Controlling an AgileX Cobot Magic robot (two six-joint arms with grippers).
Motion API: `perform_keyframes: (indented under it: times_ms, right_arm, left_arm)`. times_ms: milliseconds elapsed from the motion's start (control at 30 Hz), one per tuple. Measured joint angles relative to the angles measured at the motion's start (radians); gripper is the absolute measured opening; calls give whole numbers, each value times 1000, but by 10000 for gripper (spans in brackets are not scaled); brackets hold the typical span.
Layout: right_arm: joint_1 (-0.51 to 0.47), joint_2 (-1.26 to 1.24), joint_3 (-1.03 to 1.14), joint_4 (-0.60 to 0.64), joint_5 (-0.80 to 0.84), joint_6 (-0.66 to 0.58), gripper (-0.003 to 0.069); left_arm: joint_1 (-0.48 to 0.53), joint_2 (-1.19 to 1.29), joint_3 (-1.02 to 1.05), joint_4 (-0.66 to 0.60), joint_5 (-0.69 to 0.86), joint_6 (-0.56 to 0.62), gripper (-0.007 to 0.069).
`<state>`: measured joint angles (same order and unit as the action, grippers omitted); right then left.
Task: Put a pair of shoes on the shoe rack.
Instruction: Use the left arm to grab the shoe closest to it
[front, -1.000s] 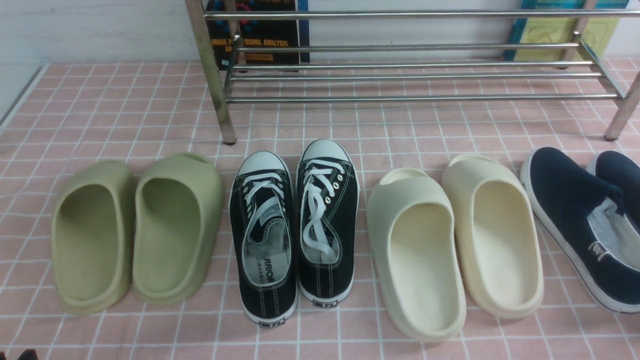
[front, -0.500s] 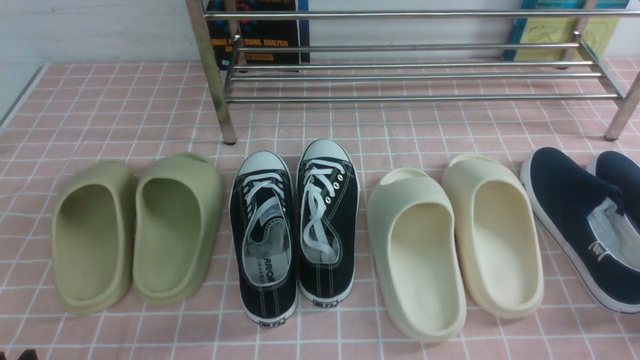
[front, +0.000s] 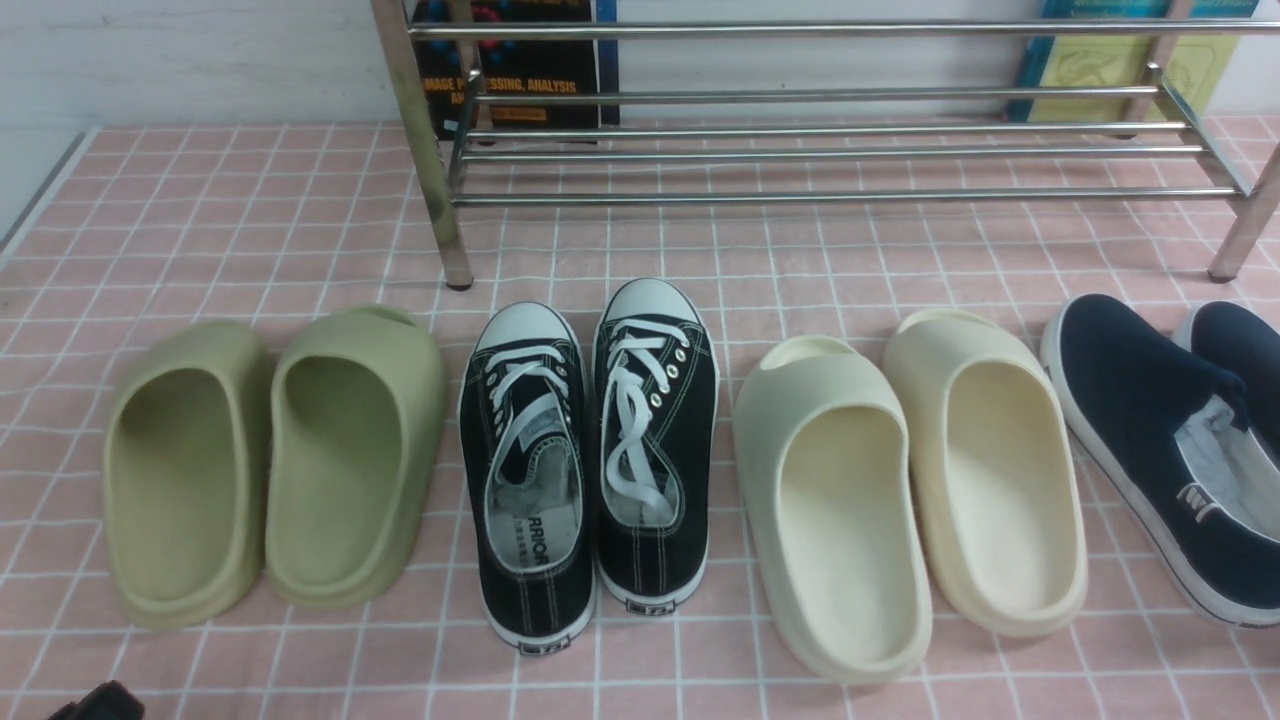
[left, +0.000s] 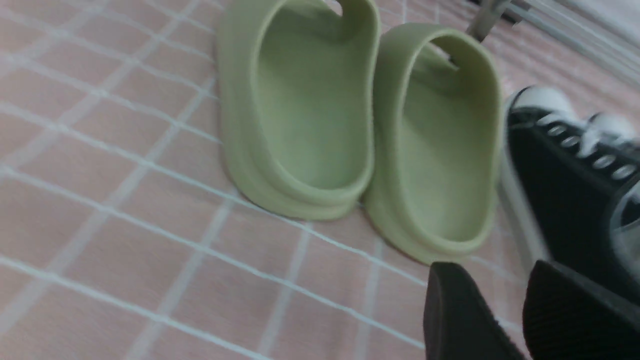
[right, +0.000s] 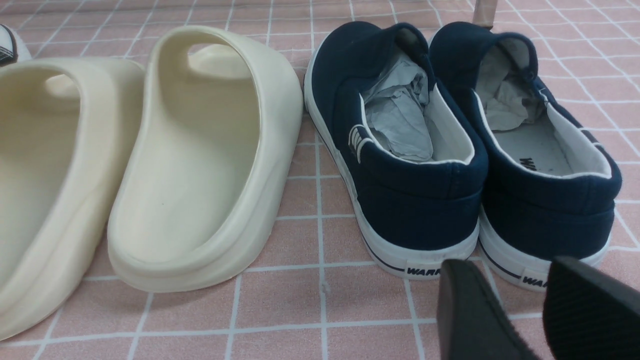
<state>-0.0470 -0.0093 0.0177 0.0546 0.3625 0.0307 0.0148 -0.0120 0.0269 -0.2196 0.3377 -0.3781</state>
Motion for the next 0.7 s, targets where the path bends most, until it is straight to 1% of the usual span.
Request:
perform_keyframes:
  times_ms: [33, 67, 100, 133, 233, 433, 467, 500, 533, 567, 633, 700]
  right_arm:
    - [0, 0, 0, 0, 0, 0, 240]
    - [0, 0, 0, 0, 0, 0, 240]
    - [0, 0, 0, 0, 0, 0, 240]
    - [0, 0, 0, 0, 0, 0, 240]
    - [0, 0, 0, 0, 0, 0, 240]
    - [0, 0, 0, 0, 0, 0, 240]
    - [0, 0, 0, 0, 0, 0, 240]
    - [0, 0, 0, 0, 0, 0, 240]
    - [0, 0, 0, 0, 0, 0, 240]
    - [0, 0, 0, 0, 0, 0, 240]
    - [0, 0, 0, 0, 0, 0, 240]
    - [0, 0, 0, 0, 0, 0, 240]
  left_arm:
    - [0, 0, 0, -94, -6, -83, 239]
    - [0, 0, 0, -163, -9, -145, 239]
    - [0, 0, 0, -172, -10, -154, 239]
    - [0, 0, 1, -217, -14, -204, 239]
    - [0, 0, 1, -256, -20, -244, 239]
    - [0, 0, 0, -280, -69, -259, 239]
    - [0, 0, -3, -283, -68, -255, 239]
    - [0, 0, -35, -286, -44, -211, 239]
    - [0, 0, -42, -286, -40, -202, 239]
    - [0, 0, -115, -278, 2, -108, 239]
    - [0, 1, -237, -243, 78, 21, 234]
    - [0, 12, -304, -208, 129, 66, 223]
